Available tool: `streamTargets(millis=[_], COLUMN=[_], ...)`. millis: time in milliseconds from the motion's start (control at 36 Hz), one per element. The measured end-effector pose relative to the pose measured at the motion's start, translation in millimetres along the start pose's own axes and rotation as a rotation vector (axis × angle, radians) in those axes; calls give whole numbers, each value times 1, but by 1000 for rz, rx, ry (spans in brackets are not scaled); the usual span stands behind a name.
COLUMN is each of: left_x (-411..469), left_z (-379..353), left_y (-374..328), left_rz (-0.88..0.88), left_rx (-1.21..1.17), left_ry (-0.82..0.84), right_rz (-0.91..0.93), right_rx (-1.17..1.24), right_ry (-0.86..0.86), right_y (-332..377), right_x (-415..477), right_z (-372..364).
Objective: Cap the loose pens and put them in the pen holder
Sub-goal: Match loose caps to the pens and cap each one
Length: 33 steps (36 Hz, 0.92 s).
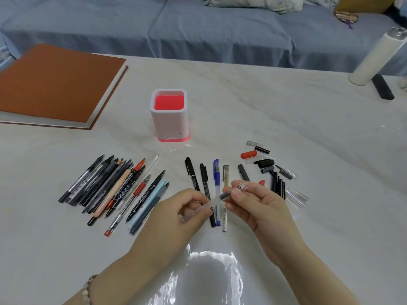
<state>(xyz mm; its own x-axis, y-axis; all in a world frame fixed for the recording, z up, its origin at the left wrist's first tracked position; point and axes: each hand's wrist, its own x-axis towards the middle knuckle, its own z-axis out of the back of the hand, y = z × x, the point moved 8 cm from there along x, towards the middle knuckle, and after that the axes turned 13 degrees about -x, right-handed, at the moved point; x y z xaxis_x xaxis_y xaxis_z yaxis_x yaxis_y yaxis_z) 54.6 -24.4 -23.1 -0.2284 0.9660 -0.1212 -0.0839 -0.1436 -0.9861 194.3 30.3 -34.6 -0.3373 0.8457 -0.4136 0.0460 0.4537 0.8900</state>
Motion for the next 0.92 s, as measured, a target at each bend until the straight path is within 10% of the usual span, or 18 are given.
streamTargets(millis=[639, 917], left_x=[5, 9], left_z=[-19, -10], left_y=[4, -15], left_rz=[180, -312], left_rx=[-367, 203], left_ry=[-48, -31], right_rz=[206, 133], right_rx=[-183, -81], right_ry=[-43, -97], right_y=[14, -5], right_x=[-6, 3], right_z=[2, -2])
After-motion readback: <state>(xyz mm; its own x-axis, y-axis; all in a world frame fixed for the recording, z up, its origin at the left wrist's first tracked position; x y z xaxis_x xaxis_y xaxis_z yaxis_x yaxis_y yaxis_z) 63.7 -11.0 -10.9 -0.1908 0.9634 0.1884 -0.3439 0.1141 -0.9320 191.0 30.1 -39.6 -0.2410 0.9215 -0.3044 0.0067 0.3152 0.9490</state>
